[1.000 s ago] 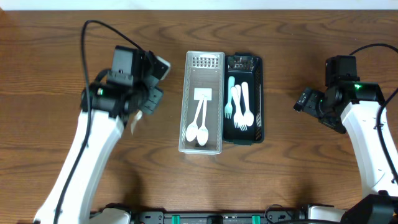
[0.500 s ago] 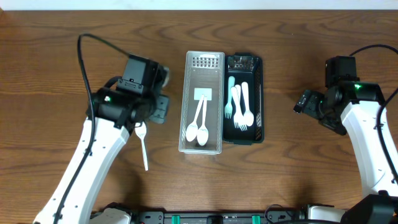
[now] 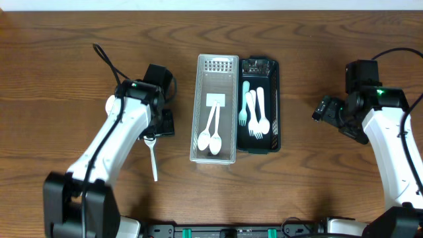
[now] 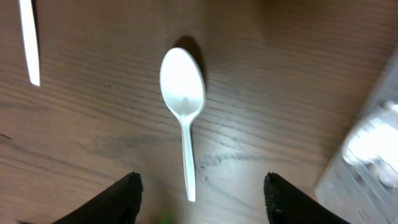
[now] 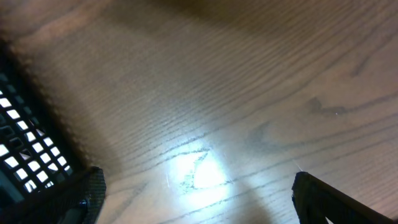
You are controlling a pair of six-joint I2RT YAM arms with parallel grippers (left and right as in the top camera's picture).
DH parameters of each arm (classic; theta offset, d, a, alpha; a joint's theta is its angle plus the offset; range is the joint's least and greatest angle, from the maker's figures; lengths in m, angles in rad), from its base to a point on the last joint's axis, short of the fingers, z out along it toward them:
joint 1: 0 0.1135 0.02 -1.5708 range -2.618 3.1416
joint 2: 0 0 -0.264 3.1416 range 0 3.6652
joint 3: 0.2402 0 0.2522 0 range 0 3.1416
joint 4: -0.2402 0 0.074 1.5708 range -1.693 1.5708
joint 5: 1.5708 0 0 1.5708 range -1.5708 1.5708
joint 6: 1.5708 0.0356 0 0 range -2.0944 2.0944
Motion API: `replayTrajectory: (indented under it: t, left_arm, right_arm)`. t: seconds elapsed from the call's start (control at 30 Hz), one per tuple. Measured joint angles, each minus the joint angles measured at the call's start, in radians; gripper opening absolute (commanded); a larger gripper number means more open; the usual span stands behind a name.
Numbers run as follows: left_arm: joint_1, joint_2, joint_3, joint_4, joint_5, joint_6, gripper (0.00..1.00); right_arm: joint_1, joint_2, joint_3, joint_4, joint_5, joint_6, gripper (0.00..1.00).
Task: Pack container
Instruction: 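Grasp the last white spoon with the left gripper, then carry the spoon right and drop it into the grey basket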
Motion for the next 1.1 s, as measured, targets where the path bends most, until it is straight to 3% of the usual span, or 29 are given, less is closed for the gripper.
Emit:
replayTrajectory:
  t: [0.07, 0.13, 0.4, 0.73, 0.87, 0.9, 1.1]
  left_arm:
    - [0.021, 0.036, -0.005, 0.006, 0.000, -0.011, 0.47]
    - [0.050, 0.079, -0.007, 0.010, 0.002, -0.010, 0.44]
    - [0.130, 0.108, -0.097, 0.119, 0.086, 0.064, 0.44]
    - [0.135, 0.096, -0.274, 0.248, 0.133, 0.087, 0.43]
    - [0.135, 0.085, -0.289, 0.266, 0.148, 0.083, 0.10]
    - [0.135, 0.085, -0.290, 0.269, 0.158, 0.084, 0.06]
    - [0.134, 0.083, -0.286, 0.252, 0.167, 0.095, 0.06]
  right_arm:
    - [0.000, 0.000, 0.000, -0.003, 0.000, 0.000, 0.99]
    - [0.000, 0.000, 0.000, -0.006, 0.000, 0.000, 0.99]
    - [0.000, 0.000, 0.000, -0.006, 0.000, 0.000, 0.99]
    - [0.000, 0.000, 0.000, -0.005, 0.000, 0.000, 0.99]
    - [0.000, 0.000, 0.000, -0.005, 0.000, 0.000, 0.99]
    - [0.000, 0.000, 0.000, -0.005, 0.000, 0.000, 0.99]
    - [0.000, 0.000, 0.000, -0.005, 0.000, 0.000, 0.99]
